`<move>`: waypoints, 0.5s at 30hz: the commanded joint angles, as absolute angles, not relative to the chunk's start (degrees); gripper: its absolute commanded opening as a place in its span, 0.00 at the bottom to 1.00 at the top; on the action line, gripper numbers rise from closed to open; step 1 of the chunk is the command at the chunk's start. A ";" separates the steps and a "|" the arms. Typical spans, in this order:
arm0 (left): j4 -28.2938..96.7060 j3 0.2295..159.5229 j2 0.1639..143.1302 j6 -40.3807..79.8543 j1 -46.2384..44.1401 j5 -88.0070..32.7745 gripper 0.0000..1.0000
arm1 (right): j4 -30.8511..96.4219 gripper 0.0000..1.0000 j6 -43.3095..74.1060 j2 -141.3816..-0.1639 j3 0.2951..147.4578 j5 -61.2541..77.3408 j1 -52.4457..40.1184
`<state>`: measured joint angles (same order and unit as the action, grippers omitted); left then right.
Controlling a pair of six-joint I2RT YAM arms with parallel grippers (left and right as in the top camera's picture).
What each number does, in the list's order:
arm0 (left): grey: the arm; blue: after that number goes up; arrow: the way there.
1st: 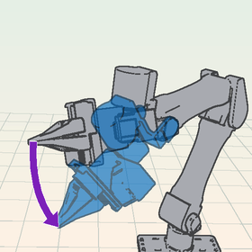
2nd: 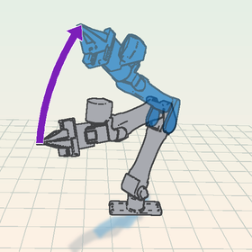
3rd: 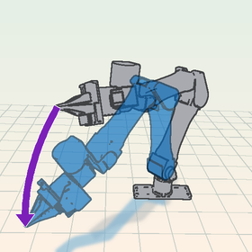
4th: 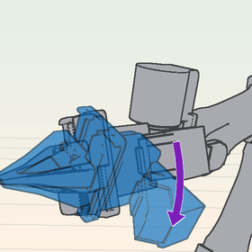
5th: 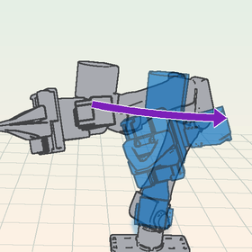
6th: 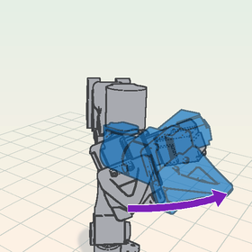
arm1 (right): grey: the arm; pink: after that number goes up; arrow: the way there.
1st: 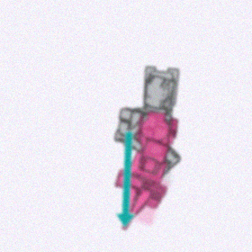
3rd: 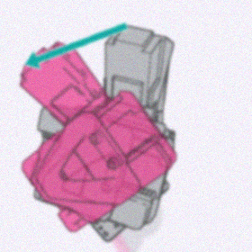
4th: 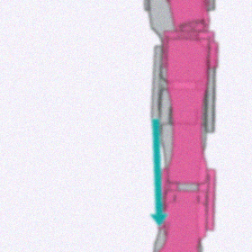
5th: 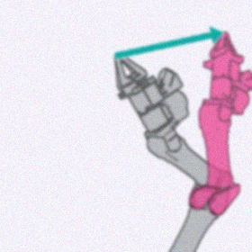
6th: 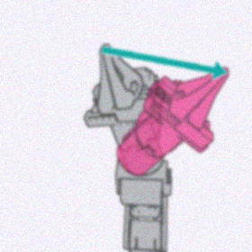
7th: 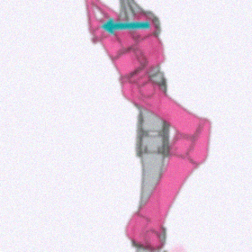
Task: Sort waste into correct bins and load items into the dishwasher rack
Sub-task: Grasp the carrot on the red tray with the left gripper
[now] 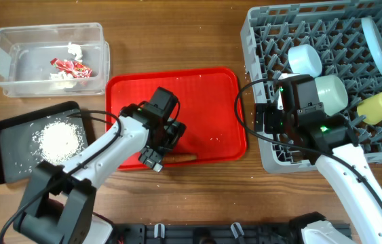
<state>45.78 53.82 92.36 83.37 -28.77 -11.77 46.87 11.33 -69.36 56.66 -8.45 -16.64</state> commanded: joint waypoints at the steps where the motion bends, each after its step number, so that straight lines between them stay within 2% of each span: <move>1: 45.56 53.15 95.02 84.51 -28.86 -10.35 1.00 | 47.00 0.99 12.19 -69.04 57.34 -9.67 -16.43; 5: 43.57 53.15 97.60 84.51 -28.86 -6.52 1.00 | 47.13 1.00 12.19 -69.04 57.34 -9.65 -16.43; 7: 42.78 53.12 97.80 84.47 -28.86 -3.38 0.96 | 47.22 0.99 12.19 -69.04 57.34 -9.65 -16.43; 9: 42.50 53.15 97.80 84.49 -28.86 -0.43 0.89 | 47.22 0.99 12.19 -69.04 57.34 -9.67 -16.43; 12: 41.60 53.15 97.82 84.47 -28.86 0.14 0.70 | 47.24 1.00 12.16 -69.04 57.34 -9.67 -16.43; 13: 41.25 53.15 97.91 84.47 -28.86 0.82 0.66 | 47.27 0.99 12.19 -69.04 57.34 -9.65 -16.43; 14: 40.84 53.15 98.13 84.47 -28.86 1.63 0.57 | 47.22 0.99 12.19 -69.04 57.34 -9.65 -16.43; 15: 40.86 53.15 98.26 84.44 -28.86 1.98 0.54 | 47.24 1.00 12.19 -69.04 57.34 -9.65 -16.43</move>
<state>41.17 53.76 97.25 84.58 -28.77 -1.72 47.20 11.33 -69.36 56.66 -8.67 -16.64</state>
